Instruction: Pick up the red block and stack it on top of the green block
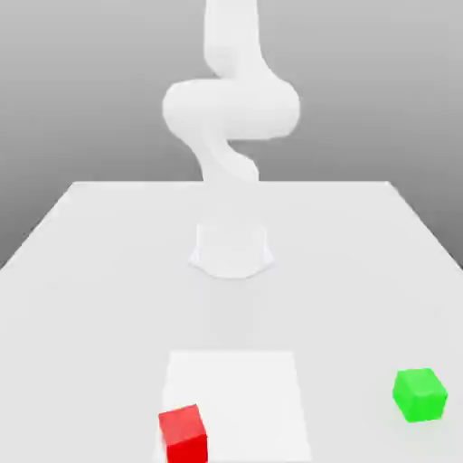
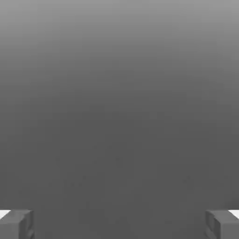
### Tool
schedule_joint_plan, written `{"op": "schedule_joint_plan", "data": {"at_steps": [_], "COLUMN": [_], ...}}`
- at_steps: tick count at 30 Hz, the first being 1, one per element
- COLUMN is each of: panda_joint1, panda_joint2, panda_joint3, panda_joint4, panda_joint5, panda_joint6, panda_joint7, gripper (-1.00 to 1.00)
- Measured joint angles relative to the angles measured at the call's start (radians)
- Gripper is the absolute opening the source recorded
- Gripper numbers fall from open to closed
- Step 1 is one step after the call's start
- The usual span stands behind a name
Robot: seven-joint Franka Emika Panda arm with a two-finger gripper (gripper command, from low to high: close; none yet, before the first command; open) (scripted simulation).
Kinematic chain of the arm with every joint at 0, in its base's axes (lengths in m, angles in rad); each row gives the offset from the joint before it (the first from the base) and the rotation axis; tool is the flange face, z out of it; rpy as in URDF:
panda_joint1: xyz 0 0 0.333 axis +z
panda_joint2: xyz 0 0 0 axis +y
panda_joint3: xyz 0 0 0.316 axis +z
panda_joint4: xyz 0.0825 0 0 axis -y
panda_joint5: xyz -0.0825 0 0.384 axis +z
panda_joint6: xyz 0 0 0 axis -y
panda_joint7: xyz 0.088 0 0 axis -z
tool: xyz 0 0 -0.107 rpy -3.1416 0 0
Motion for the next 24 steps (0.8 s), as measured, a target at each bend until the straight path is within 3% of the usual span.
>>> {"op": "schedule_joint_plan", "data": {"at_steps": [14,24], "panda_joint1": [-0.168,-0.186], "panda_joint2": [0.513,0.876], "panda_joint3": [0.106,0.079], "panda_joint4": [-0.066,-0.113], "panda_joint5": [-0.023,-0.058], "panda_joint6": [0.183,0.311], "panda_joint7": [0.561,0.969], "gripper": [0.00,0.00]}}
